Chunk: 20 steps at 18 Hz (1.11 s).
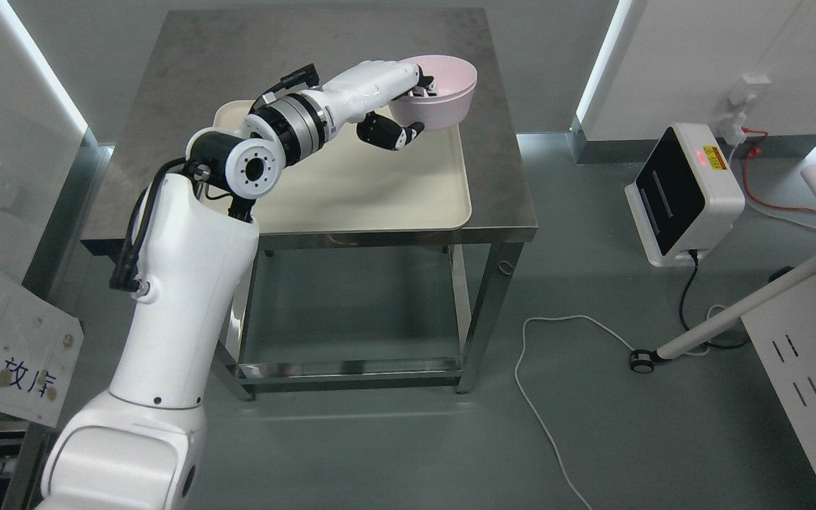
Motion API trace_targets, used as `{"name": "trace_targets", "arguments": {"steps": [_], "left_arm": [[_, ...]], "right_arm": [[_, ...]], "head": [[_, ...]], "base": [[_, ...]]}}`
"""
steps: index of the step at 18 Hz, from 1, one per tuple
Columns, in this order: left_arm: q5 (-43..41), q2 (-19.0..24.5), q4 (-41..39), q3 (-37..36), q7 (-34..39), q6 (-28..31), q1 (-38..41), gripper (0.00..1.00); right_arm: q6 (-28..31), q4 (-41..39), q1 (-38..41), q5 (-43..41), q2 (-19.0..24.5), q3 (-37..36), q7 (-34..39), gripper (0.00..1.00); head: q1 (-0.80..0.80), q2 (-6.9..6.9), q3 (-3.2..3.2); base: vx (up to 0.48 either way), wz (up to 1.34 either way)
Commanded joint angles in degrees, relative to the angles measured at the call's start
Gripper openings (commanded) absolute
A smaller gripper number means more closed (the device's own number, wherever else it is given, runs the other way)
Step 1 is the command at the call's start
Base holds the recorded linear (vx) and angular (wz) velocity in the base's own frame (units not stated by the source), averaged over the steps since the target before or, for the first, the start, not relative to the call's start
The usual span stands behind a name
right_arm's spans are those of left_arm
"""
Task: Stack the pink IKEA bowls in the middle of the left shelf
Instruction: 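Lift the stacked pink bowls off the tray with the left hand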
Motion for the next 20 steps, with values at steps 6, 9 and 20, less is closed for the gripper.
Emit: {"name": "trace_targets", "arguments": {"steps": [6, 9, 20], "left_arm": [[3.4, 1.0, -13.7, 22.4, -4.4, -19.5, 8.8, 0.01], [4.6, 1.0, -13.9, 25.1, -4.4, -25.0, 12.7, 0.01], [12.6, 1.0, -15.7, 26.1, -6.5, -32.7, 17.5, 0.01]], "right_arm": [[-0.1, -1.9, 1.7, 0.0, -1.0, -0.7, 0.0, 1.00], [-0.1, -1.9, 1.7, 0.0, -1.0, -0.7, 0.0, 1.00], [0.0, -1.9, 1.7, 0.0, -1.0, -0.6, 0.0, 1.00]], "head": [[0.00, 0.00, 0.00], [0.00, 0.00, 0.00], [0.00, 0.00, 0.00]], "base": [[0.000, 0.00], [0.000, 0.00], [0.000, 0.00]]}}
